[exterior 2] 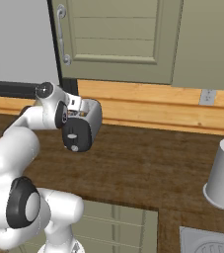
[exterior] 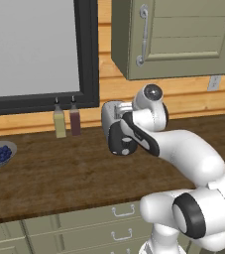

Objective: Start the toaster. Once the lever pops up, take the bread to the plate on the dining counter.

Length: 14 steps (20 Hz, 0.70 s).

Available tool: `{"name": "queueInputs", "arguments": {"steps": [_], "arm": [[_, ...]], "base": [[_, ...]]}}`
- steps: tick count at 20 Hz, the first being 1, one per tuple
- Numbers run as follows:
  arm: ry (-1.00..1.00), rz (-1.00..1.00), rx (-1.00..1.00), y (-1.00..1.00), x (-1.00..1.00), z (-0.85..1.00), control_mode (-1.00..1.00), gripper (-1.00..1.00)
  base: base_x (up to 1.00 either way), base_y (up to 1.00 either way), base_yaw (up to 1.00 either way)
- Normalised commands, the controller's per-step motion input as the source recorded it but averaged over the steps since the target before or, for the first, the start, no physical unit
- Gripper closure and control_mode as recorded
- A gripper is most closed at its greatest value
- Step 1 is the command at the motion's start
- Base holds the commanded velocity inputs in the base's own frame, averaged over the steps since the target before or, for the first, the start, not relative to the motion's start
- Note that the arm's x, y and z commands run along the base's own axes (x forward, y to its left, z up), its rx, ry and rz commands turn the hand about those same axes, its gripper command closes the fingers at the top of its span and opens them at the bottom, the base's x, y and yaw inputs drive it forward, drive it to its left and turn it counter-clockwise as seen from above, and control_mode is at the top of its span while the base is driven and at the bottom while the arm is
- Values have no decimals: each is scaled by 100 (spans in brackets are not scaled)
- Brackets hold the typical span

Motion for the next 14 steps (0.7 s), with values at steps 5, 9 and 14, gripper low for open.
{"name": "queueInputs", "arguments": {"steps": [5,9,14], "arm": [[0,0,5,0,0,-6,-100,-100],[0,0,3,0,0,-14,-100,-100],[0,-1,2,0,14,-8,-100,-100]], "base": [[0,0,0],[0,0,0],[0,0,0]]}}
